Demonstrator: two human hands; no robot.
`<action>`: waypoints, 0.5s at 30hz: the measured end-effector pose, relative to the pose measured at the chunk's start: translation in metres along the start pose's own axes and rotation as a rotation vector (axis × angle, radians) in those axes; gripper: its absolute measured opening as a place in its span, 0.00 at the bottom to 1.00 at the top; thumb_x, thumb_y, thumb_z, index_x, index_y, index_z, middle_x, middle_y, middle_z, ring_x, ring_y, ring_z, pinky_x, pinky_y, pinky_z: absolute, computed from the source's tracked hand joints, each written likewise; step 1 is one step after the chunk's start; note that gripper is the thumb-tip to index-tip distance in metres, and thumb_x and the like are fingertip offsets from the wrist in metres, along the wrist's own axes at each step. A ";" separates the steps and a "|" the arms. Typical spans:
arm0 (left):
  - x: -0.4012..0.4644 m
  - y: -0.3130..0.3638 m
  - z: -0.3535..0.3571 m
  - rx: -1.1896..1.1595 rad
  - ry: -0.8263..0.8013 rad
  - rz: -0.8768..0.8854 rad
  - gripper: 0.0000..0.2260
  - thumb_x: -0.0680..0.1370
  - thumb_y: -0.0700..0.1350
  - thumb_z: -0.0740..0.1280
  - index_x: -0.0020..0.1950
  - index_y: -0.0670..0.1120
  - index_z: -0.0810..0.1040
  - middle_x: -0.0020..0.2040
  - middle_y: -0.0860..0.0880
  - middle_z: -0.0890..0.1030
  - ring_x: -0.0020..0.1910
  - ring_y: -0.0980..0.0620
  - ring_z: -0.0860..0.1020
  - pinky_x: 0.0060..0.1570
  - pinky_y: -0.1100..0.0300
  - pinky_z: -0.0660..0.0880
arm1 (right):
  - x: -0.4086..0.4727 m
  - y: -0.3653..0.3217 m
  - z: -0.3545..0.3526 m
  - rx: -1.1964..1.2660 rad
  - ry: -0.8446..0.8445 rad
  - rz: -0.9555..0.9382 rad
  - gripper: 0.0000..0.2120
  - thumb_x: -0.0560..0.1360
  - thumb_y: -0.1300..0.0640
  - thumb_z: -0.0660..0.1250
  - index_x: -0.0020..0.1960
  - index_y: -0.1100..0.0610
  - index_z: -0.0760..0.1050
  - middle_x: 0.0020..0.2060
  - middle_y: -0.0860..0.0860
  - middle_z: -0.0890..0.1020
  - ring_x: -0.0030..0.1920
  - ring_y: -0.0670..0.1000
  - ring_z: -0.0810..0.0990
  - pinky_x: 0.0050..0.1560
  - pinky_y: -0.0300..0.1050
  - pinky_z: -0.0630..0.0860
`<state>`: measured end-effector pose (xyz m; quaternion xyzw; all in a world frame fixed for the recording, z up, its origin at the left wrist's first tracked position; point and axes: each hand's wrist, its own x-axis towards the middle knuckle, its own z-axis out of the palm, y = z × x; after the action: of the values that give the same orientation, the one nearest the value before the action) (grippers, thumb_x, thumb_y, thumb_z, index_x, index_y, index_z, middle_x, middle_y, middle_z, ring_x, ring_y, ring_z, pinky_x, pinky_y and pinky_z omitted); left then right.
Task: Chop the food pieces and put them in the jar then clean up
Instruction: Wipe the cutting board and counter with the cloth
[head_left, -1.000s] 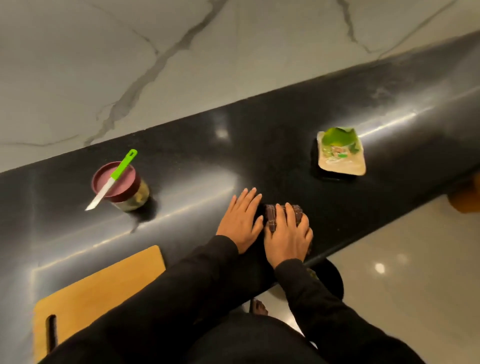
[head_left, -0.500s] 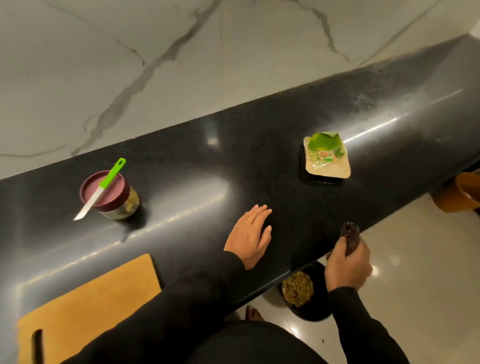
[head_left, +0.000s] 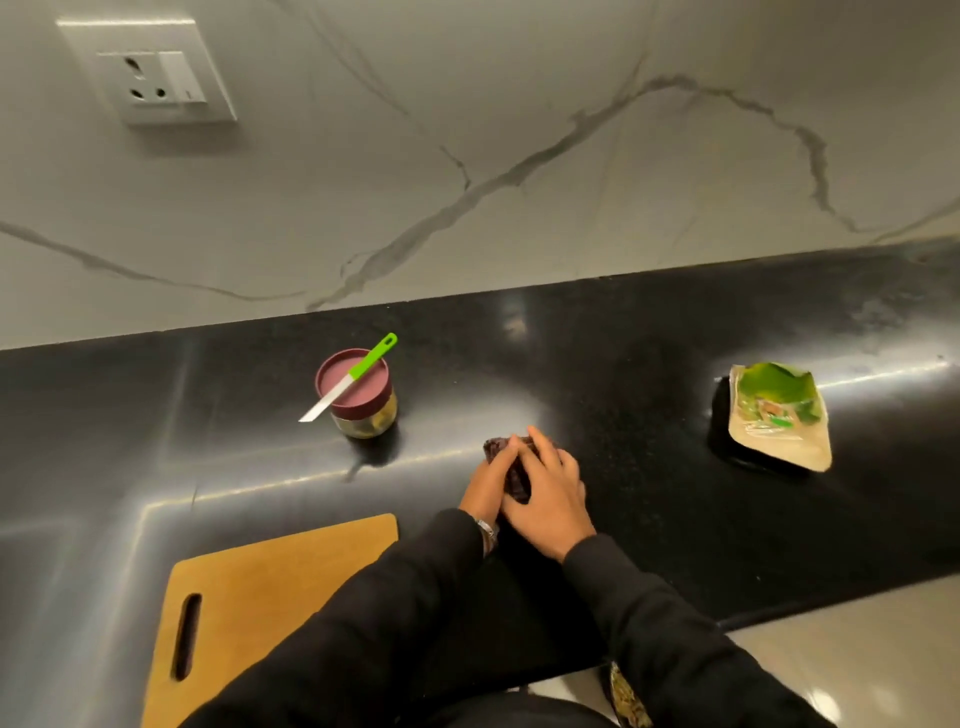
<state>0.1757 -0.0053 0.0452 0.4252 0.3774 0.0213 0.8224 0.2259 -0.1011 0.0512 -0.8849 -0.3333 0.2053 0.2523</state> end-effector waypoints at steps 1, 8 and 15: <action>0.000 0.001 -0.007 -0.018 0.018 -0.014 0.12 0.84 0.49 0.61 0.59 0.46 0.81 0.52 0.45 0.86 0.54 0.47 0.83 0.56 0.51 0.79 | 0.000 0.003 -0.001 0.102 -0.023 -0.016 0.36 0.77 0.45 0.68 0.80 0.43 0.57 0.81 0.43 0.49 0.78 0.53 0.50 0.76 0.56 0.58; 0.013 0.015 -0.017 -0.080 0.163 -0.176 0.19 0.83 0.55 0.60 0.58 0.41 0.81 0.50 0.40 0.86 0.47 0.42 0.84 0.51 0.48 0.80 | 0.015 0.019 -0.017 0.834 -0.048 0.340 0.25 0.79 0.54 0.70 0.74 0.50 0.69 0.67 0.51 0.77 0.64 0.48 0.79 0.65 0.48 0.76; 0.054 0.035 0.000 0.156 0.323 -0.109 0.14 0.76 0.43 0.65 0.58 0.37 0.79 0.50 0.39 0.85 0.48 0.40 0.84 0.55 0.43 0.81 | 0.055 0.025 -0.038 0.753 0.040 0.484 0.17 0.79 0.59 0.66 0.65 0.49 0.67 0.55 0.56 0.80 0.52 0.54 0.82 0.52 0.51 0.81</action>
<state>0.2240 0.0367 0.0377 0.4577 0.5273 0.0154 0.7157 0.2965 -0.0909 0.0556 -0.7876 -0.0139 0.3484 0.5080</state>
